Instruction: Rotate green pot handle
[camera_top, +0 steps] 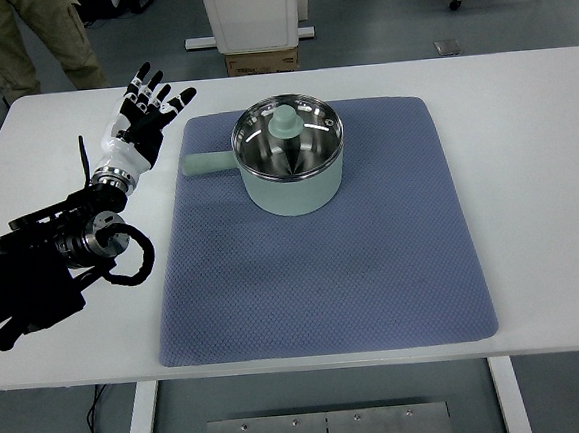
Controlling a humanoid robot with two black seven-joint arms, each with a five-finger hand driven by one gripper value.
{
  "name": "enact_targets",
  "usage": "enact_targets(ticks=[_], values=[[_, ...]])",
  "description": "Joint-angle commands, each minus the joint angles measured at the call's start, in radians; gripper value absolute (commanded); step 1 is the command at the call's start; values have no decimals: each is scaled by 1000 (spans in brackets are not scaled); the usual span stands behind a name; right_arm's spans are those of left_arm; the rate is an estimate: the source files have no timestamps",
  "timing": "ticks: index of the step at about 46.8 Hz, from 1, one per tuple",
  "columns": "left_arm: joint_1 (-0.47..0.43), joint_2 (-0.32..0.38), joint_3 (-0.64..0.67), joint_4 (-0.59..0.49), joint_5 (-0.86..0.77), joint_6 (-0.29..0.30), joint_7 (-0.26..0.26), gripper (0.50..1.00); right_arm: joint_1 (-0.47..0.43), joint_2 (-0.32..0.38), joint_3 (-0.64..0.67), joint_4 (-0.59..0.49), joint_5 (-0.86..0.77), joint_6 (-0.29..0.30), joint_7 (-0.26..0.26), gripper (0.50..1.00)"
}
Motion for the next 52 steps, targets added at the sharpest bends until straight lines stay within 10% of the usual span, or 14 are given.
enact_targets(ticks=[1, 52], values=[[4, 1, 0, 0, 0, 1, 0, 1000, 0, 0, 0, 1, 0, 0, 0, 1000], [3, 13, -1, 3, 8, 0, 0, 1000, -3, 0, -5, -1, -3, -2, -2, 1000]])
